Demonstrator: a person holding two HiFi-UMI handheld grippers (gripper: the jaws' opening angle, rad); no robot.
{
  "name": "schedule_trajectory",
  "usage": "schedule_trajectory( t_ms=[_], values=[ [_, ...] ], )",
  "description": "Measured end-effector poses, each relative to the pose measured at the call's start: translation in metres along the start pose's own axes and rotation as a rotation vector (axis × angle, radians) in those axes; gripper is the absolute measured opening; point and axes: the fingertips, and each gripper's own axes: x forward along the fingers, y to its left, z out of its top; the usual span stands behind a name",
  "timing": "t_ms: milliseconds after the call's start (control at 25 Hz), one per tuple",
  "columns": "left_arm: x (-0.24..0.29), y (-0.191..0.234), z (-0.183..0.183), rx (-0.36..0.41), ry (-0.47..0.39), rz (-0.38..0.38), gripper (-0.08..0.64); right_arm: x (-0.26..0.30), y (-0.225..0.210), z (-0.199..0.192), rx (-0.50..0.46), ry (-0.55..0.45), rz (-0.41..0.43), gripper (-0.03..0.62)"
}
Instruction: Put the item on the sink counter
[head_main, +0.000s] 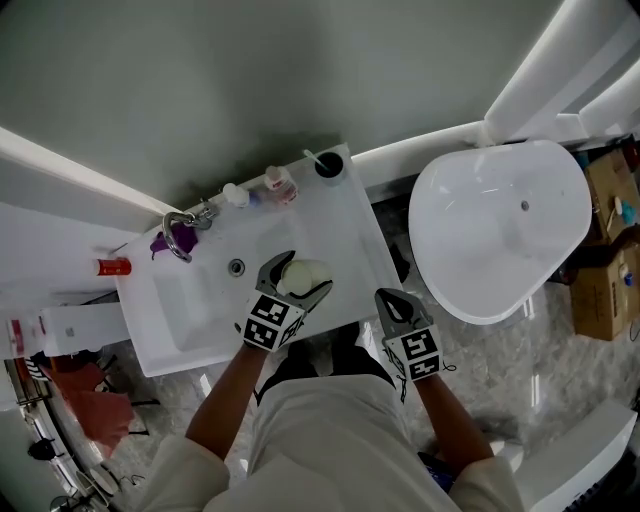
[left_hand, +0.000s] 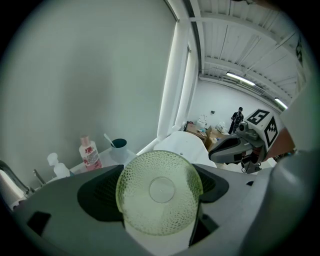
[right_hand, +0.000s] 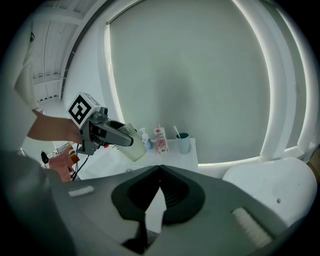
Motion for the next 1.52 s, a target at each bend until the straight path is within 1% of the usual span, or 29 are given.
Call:
schedule_trajectory(
  t_ms=[160,320,400,480,640,800,880,1000,1200,1400,1520],
  values=[
    [0.032,-0.005,-0.006,0.02,0.032,-0.007,0.41,0.007,-0.01,-0.015,0.008,0.013,0.012,0.011],
    [0.059,-0.005,-0.021,0.032,0.081,-0.009,0.41,0.014,-0.018,-0.023,0.025,0.015,0.009,0.009],
    [0.073,-0.008,-0.027,0.064,0.104,-0.01,0.41,0.015,-0.025,-0.03,0.036,0.014,0.002,0.011],
    [0.086,-0.013,-0.031,0.104,0.123,-0.016,0.41,0.016,-0.03,-0.029,0.058,0.009,-0.001,0.011],
    [0.11,-0.028,-0.044,0.186,0.173,-0.052,0.41,0.015,-0.038,-0.033,0.086,0.006,-0.015,0.011],
    [0.129,-0.045,-0.059,0.287,0.216,-0.088,0.41,0.012,-0.048,-0.046,0.11,0.013,-0.032,0.009],
    [0.138,-0.051,-0.069,0.322,0.239,-0.102,0.41,0.012,-0.05,-0.051,0.123,0.013,-0.033,0.009],
    [0.148,-0.056,-0.083,0.345,0.271,-0.111,0.41,0.013,-0.051,-0.058,0.142,0.013,-0.032,0.009],
    [0.162,-0.06,-0.096,0.375,0.298,-0.097,0.411,0.014,-0.054,-0.065,0.155,0.021,-0.033,0.009],
    [0.173,-0.059,-0.109,0.452,0.336,-0.075,0.411,0.018,-0.058,-0.069,0.162,0.03,-0.041,0.009],
    [0.177,-0.061,-0.114,0.46,0.342,-0.075,0.411,0.02,-0.062,-0.07,0.164,0.034,-0.045,0.009]
  ],
)
